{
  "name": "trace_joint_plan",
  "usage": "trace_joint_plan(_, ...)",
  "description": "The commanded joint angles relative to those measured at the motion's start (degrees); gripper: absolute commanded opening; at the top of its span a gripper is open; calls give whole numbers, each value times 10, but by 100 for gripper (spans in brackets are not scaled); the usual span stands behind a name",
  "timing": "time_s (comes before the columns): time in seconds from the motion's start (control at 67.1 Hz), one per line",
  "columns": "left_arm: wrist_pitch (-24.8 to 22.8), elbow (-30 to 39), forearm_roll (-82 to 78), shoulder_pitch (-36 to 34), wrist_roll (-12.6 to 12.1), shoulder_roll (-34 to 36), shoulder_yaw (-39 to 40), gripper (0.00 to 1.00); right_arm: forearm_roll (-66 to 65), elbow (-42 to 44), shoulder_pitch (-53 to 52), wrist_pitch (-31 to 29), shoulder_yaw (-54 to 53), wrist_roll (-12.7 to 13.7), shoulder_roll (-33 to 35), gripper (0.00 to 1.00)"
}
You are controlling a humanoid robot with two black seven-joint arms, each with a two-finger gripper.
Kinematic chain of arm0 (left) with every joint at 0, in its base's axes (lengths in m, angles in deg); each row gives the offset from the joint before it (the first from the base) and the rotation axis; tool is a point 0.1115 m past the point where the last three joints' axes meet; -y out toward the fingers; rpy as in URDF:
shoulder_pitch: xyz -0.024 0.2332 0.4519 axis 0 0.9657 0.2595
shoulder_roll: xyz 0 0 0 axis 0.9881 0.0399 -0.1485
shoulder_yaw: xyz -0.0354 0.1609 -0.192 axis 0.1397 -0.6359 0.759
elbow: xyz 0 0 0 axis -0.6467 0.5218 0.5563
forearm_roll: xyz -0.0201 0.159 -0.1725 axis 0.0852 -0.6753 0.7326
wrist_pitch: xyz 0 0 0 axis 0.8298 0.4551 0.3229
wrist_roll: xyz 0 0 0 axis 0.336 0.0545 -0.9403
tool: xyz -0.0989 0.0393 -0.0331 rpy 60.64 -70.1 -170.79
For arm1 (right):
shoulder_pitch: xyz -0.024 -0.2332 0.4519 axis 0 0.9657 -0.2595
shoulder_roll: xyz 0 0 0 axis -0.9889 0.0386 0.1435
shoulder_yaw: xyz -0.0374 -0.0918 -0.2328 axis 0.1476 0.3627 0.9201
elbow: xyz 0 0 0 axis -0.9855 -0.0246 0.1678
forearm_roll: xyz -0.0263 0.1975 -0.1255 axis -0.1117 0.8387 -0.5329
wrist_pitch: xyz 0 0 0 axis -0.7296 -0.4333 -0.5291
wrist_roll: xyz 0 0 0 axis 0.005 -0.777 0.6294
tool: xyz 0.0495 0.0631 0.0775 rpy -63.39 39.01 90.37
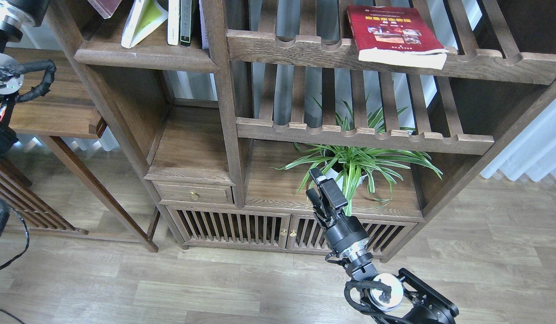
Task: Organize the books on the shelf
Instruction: 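Release the book and pull the left gripper back from the top shelf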
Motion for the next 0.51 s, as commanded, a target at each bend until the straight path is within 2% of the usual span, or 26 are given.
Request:
trace_joint_plan(0.0,-1,0,-11,-8,0,-8,-13,4,0,-2,1,0,-2,0,0,98)
trace_joint_plan(0.492,24,-12,-50,-29,1,-16,-39,4,-1,-4,8,0,4,1,0,98)
